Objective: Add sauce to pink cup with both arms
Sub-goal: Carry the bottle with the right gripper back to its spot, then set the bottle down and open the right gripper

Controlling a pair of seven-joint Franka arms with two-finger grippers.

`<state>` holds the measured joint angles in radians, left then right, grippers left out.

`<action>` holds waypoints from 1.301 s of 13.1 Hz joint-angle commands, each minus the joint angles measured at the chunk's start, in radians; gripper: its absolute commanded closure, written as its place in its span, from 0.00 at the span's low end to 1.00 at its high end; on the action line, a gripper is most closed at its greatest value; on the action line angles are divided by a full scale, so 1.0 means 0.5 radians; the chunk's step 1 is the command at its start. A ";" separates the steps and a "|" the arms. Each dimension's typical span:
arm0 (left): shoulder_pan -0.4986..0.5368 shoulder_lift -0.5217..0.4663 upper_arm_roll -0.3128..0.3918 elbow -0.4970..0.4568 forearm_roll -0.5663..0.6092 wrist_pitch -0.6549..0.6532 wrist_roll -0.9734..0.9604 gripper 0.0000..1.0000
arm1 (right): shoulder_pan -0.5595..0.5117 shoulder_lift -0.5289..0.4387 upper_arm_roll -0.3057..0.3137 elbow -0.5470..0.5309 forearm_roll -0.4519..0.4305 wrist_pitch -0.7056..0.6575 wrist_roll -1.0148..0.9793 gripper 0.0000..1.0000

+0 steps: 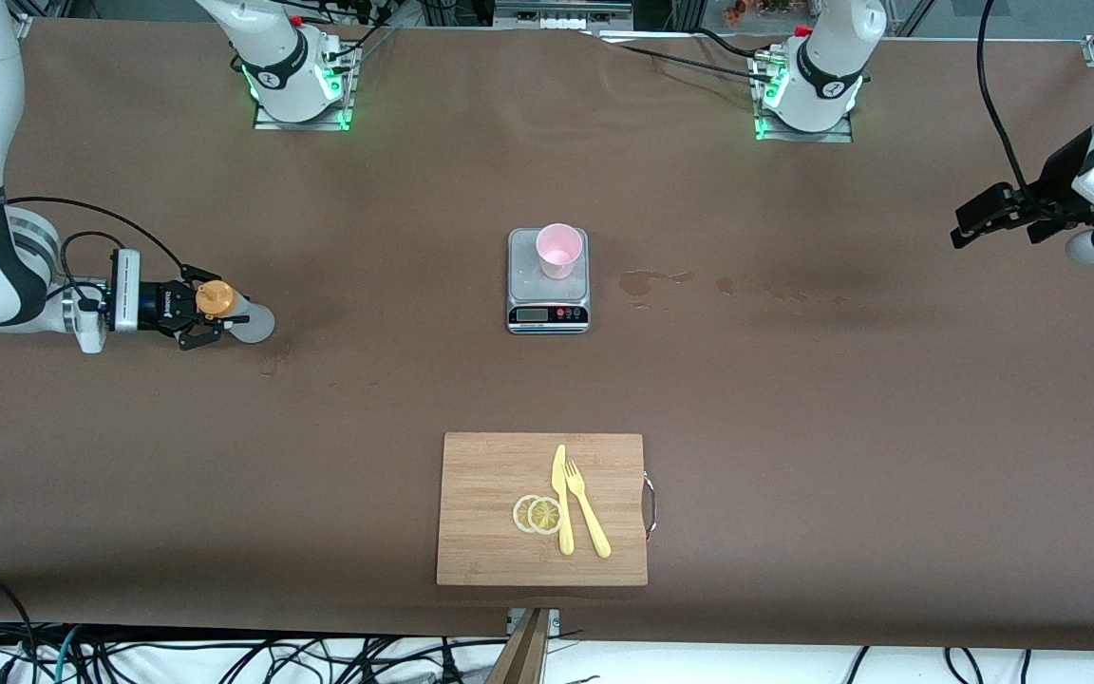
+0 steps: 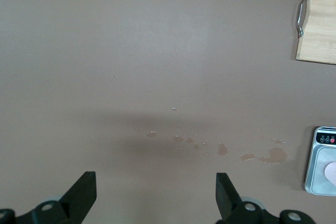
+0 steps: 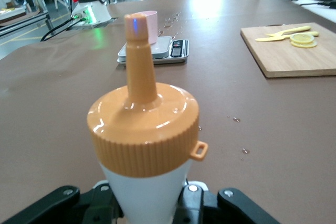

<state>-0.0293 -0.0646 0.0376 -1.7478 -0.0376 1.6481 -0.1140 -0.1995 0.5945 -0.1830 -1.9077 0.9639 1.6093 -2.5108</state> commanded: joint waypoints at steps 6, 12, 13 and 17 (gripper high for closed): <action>0.010 -0.018 -0.002 0.020 0.038 -0.035 0.019 0.00 | -0.067 0.158 0.032 0.033 0.125 -0.071 -0.053 0.97; 0.007 -0.015 -0.005 0.020 0.041 -0.035 0.019 0.00 | -0.092 0.155 0.013 0.186 0.149 -0.114 0.018 0.00; 0.007 -0.018 -0.008 0.020 0.038 -0.035 0.019 0.00 | -0.098 0.149 0.013 0.186 0.143 -0.114 0.015 0.00; 0.010 -0.021 -0.005 0.023 0.041 -0.035 0.019 0.00 | -0.101 0.146 -0.029 0.186 0.125 -0.120 0.018 0.00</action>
<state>-0.0285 -0.0647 0.0386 -1.7475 -0.0376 1.6480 -0.1140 -0.2365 0.6641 -0.1857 -1.8284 1.0193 1.5695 -2.5153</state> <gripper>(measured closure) 0.000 0.000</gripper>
